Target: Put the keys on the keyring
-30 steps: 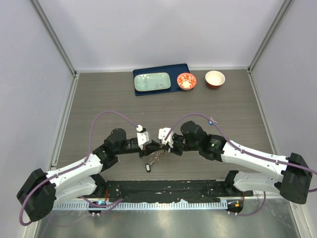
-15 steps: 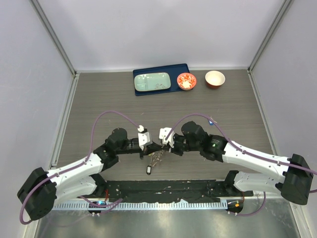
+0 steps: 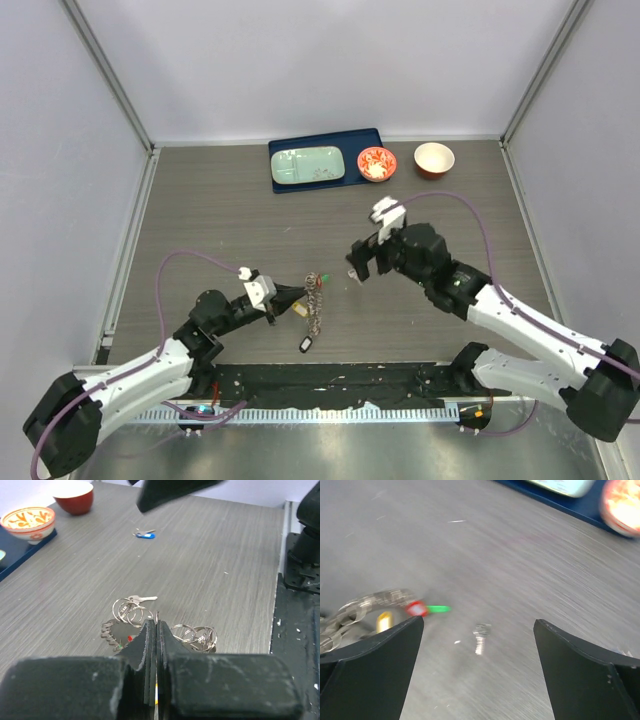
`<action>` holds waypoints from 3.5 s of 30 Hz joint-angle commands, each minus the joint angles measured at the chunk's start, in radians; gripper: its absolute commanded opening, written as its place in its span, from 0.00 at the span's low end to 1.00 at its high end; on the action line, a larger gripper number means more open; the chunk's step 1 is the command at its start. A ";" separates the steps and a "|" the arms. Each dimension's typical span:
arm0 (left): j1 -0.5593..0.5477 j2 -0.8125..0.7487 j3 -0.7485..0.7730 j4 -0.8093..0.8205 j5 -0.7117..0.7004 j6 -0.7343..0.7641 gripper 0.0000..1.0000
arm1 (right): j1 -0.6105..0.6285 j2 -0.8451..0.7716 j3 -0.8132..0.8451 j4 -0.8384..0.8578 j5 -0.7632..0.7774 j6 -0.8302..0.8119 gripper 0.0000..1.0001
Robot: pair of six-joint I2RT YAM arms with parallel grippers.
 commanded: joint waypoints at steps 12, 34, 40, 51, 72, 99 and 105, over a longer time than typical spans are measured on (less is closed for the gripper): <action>0.023 -0.052 0.005 0.017 -0.147 -0.066 0.00 | -0.517 0.205 -0.023 0.023 0.330 0.313 0.84; 0.021 -0.115 0.015 -0.053 -0.156 -0.082 0.00 | -0.890 0.622 0.215 0.045 -0.302 0.112 0.40; 0.021 -0.111 0.018 -0.058 -0.146 -0.080 0.00 | -0.911 0.716 0.333 -0.093 -0.391 0.043 0.36; 0.021 -0.097 0.024 -0.067 -0.137 -0.078 0.00 | -0.915 0.832 0.453 -0.268 -0.474 -0.031 0.36; 0.021 -0.089 0.029 -0.067 -0.124 -0.077 0.00 | -0.917 0.909 0.476 -0.302 -0.479 -0.082 0.27; 0.021 -0.074 0.027 -0.052 -0.048 -0.013 0.00 | -0.672 0.559 0.238 -0.042 -0.364 -0.109 0.01; 0.021 -0.040 0.049 -0.046 0.040 0.044 0.00 | -0.481 0.340 0.105 0.106 -0.348 -0.123 0.01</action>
